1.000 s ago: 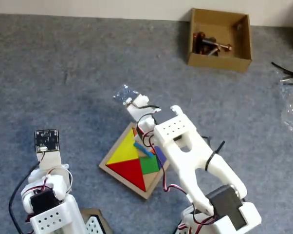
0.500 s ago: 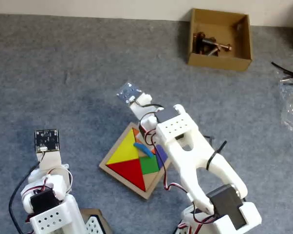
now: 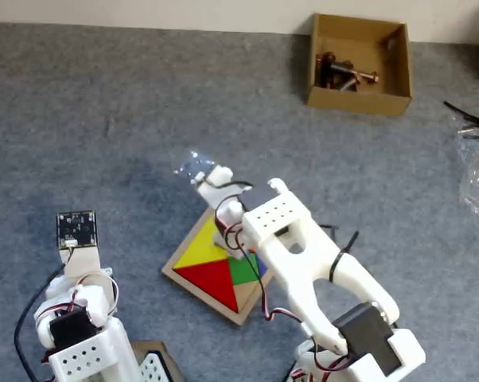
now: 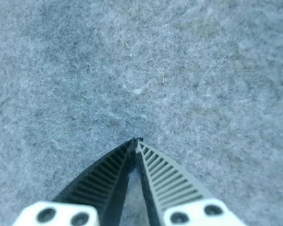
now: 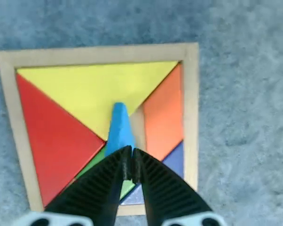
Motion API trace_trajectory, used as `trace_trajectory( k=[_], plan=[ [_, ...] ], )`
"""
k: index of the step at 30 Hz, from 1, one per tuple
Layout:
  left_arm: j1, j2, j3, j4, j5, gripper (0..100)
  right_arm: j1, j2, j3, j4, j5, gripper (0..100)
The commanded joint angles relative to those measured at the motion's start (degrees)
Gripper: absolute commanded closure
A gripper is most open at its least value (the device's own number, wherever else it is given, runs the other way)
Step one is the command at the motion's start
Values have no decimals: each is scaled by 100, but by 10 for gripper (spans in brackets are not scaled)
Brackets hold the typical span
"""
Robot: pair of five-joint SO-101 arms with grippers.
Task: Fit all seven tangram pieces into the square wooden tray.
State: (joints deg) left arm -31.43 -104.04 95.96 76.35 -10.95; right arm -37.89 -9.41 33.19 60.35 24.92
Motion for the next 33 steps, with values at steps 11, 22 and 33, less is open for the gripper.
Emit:
trace_trajectory(
  k=[11,22,33],
  plan=[
    [84,-31,119,26,53,995,-462,-92,-75,637,-70,995],
    [84,-31,119,26,53,995,-1165,-92,-75,875,-316,995],
    [84,-31,119,26,53,995,-1385,-66,-31,242,-343,995]
  ],
)
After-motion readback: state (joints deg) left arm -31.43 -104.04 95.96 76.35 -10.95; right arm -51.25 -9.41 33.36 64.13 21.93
